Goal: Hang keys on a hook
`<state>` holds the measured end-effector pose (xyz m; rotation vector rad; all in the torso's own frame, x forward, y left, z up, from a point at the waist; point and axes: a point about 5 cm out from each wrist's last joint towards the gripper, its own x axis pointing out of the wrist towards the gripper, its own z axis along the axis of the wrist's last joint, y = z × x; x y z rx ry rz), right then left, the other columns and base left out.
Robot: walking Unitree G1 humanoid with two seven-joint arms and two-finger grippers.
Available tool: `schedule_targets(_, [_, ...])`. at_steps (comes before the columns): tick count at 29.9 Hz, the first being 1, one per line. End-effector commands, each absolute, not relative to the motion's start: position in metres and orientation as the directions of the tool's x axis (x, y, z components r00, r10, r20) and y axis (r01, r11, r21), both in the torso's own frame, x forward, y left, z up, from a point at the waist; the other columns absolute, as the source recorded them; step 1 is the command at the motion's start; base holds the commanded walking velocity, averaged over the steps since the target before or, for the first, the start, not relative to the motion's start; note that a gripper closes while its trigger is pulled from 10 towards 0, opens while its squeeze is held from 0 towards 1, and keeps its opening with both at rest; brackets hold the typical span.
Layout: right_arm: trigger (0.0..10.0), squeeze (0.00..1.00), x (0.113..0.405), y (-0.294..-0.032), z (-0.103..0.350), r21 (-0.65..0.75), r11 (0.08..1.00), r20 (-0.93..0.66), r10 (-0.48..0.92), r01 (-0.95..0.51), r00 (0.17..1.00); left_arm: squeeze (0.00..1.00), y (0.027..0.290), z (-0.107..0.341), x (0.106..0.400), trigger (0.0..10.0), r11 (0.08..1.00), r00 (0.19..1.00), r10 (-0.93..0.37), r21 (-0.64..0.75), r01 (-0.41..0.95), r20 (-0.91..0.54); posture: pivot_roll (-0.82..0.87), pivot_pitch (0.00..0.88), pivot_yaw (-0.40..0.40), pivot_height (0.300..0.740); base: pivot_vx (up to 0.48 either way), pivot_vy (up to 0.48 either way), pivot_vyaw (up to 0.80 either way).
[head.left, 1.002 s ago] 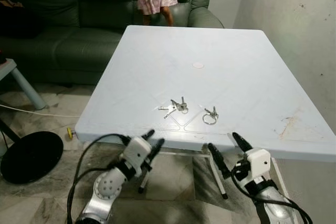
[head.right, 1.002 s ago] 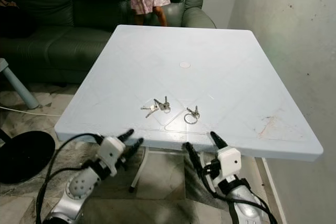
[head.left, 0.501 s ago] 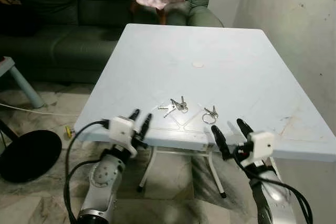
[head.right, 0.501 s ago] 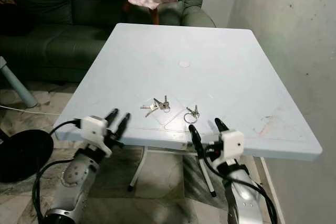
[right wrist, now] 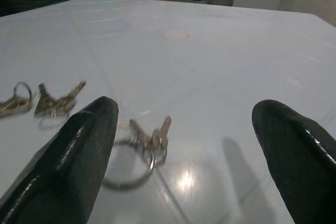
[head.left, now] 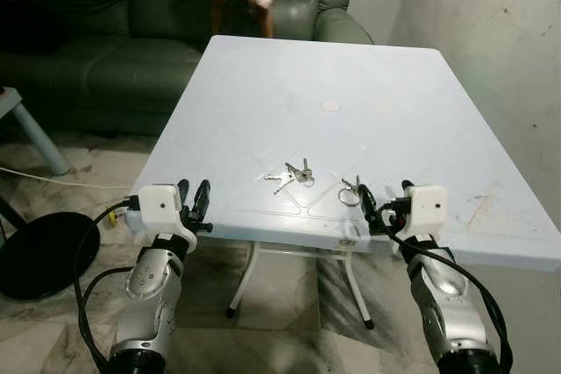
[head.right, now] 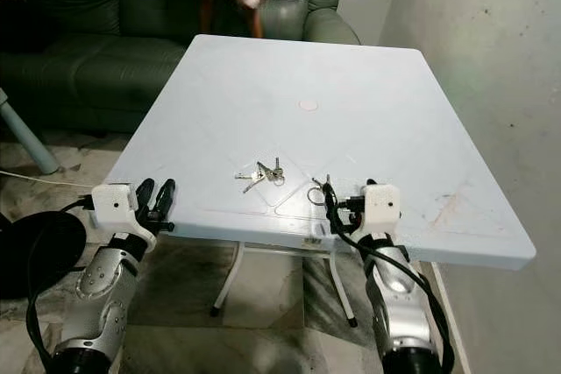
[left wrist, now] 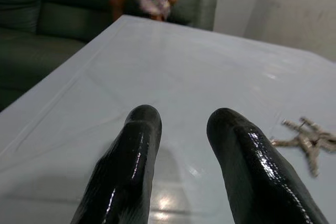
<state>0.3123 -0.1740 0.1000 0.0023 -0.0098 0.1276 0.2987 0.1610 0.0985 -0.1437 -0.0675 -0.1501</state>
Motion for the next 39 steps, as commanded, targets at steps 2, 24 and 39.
schedule_targets(2, [10.0,0.0,0.321,-0.173,0.115,-0.02,0.993,0.022,0.114,-0.114,0.993,0.0,0.155,0.107,0.299,10.0,0.974,0.978,-0.189,-0.11,0.199,0.094,0.13,0.0,-0.076,0.736,0.0,0.0,0.0])
schedule_targets(24, [10.0,0.0,0.337,-0.153,0.14,0.035,0.99,-0.105,0.136,-0.133,0.985,0.0,0.124,0.123,0.279,10.0,0.944,0.951,-0.296,-0.125,0.305,0.089,0.14,0.091,-0.134,0.736,0.0,0.0,0.0])
schedule_targets(39, [10.0,0.0,0.34,-0.146,0.143,0.028,0.991,-0.177,0.135,-0.132,0.975,0.0,0.118,0.121,0.265,10.0,0.947,0.959,-0.279,-0.148,0.284,0.055,0.16,0.128,-0.153,0.736,0.0,0.0,0.0])
